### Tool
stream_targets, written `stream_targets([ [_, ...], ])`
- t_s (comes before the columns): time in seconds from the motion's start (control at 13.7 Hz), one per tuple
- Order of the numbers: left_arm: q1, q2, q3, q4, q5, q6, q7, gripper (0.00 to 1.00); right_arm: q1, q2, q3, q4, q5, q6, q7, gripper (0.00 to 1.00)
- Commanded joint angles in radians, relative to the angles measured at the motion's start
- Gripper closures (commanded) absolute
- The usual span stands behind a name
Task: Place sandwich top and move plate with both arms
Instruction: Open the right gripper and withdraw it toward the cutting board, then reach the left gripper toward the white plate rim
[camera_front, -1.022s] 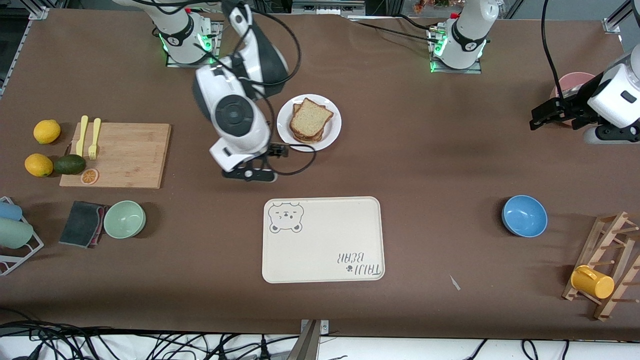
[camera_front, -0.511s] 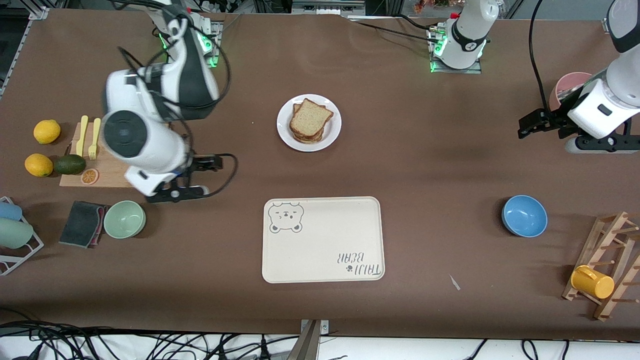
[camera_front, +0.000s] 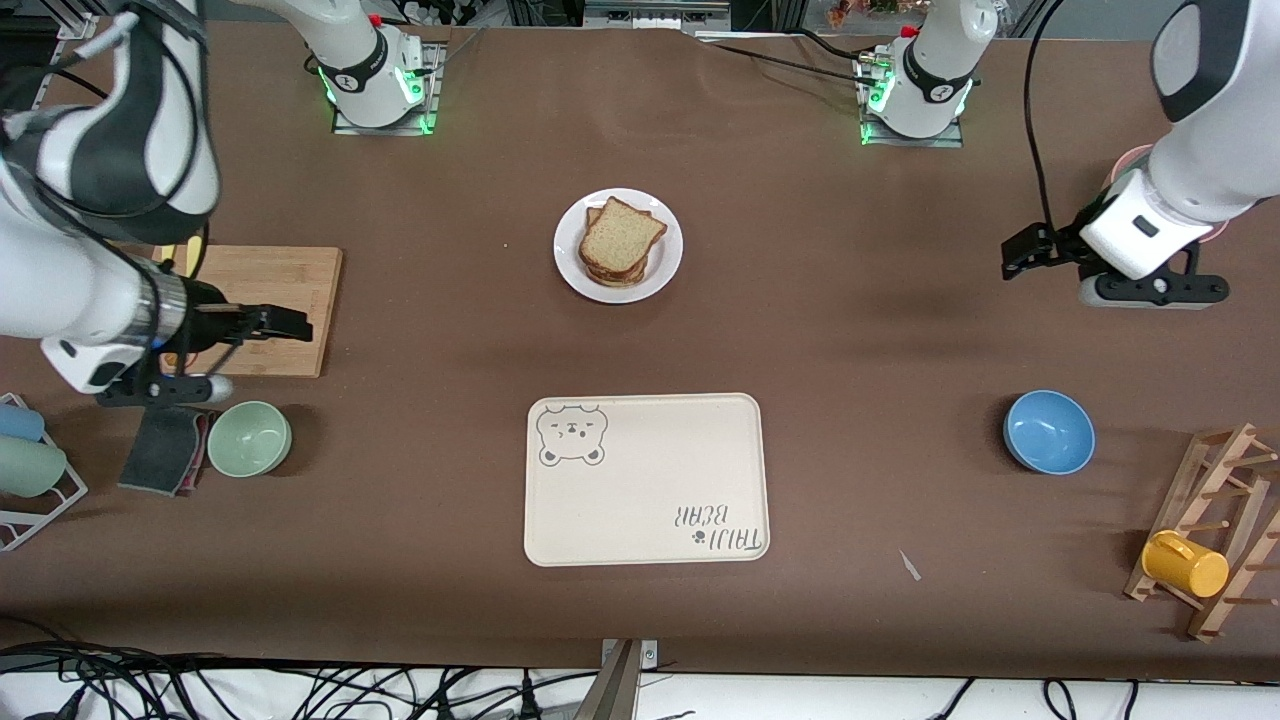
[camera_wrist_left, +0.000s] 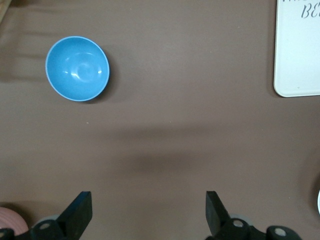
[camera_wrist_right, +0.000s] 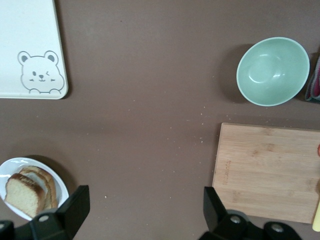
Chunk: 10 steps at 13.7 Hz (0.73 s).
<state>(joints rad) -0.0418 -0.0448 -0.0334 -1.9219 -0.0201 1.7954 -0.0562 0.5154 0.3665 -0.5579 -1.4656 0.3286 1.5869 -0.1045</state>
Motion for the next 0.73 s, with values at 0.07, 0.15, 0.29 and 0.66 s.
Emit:
stream_targets([
  [0.07,0.002,-0.036,-0.028,-0.092,0.002,0.068,-0.007,0.0,-0.204,-0.102,0.263,-0.015,-0.178,-0.018,-0.001,0.0],
  [0.15,0.0,-0.036,-0.029,-0.113,0.002,0.093,-0.005,0.0,-0.253,-0.124,0.324,-0.024,-0.218,-0.024,0.0,0.0],
  [0.29,0.0,-0.029,-0.037,-0.127,-0.006,0.107,-0.007,0.0,-0.345,-0.165,0.445,-0.032,-0.282,-0.041,0.011,0.0],
  [0.66,-0.006,-0.015,-0.042,-0.212,-0.064,0.194,-0.007,0.0,-0.558,-0.3,0.599,-0.164,-0.298,0.076,0.011,0.0],
])
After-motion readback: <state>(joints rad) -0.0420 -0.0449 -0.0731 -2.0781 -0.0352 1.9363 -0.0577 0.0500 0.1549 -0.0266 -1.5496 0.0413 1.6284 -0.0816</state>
